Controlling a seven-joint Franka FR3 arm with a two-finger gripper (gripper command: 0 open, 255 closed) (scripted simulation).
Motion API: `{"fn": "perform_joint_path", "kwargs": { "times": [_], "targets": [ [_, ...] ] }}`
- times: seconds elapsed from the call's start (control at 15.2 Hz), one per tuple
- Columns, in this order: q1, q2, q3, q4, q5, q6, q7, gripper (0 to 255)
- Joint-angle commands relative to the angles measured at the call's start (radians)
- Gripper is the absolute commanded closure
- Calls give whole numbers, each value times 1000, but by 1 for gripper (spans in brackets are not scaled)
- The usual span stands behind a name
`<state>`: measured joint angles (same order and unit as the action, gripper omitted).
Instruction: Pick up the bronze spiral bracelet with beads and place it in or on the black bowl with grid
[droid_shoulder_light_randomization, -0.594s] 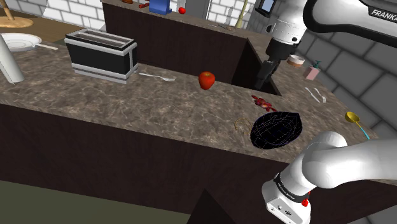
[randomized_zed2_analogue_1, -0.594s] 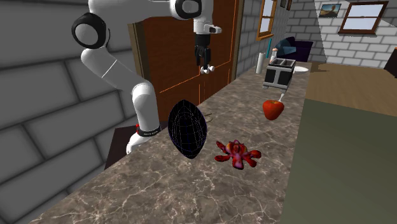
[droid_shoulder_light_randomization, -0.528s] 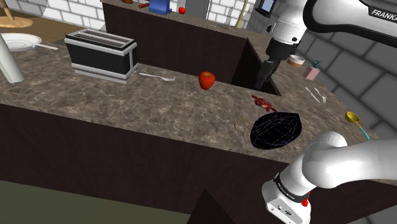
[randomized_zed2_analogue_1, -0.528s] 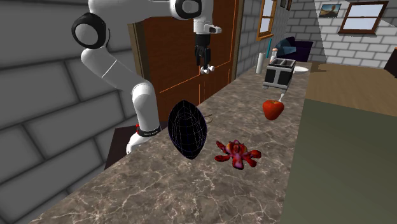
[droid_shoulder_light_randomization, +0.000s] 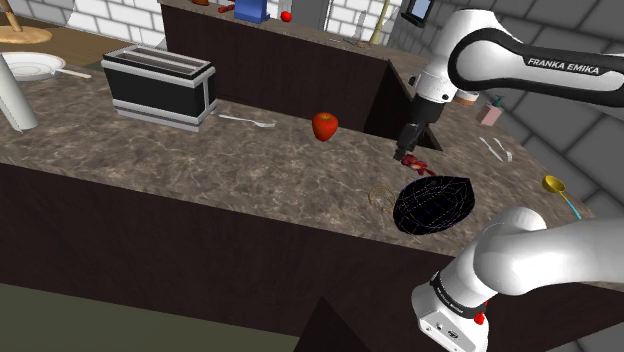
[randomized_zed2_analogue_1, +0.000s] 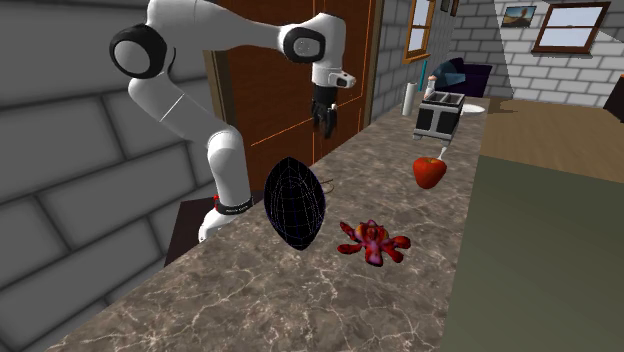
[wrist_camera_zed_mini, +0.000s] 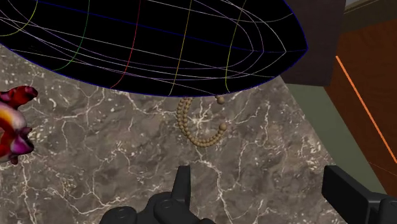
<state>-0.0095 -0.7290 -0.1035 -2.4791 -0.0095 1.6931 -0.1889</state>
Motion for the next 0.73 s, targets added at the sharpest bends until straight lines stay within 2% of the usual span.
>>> {"fn": "perform_joint_path", "kwargs": {
  "times": [0.0,0.59,0.66],
  "targets": [
    [-8,16,-29,-46,-4,53,-27,0],
    [-44,174,-177,-206,-17,313,-173,0],
    [-44,175,-178,-207,-17,315,-174,0]
  ]
}}
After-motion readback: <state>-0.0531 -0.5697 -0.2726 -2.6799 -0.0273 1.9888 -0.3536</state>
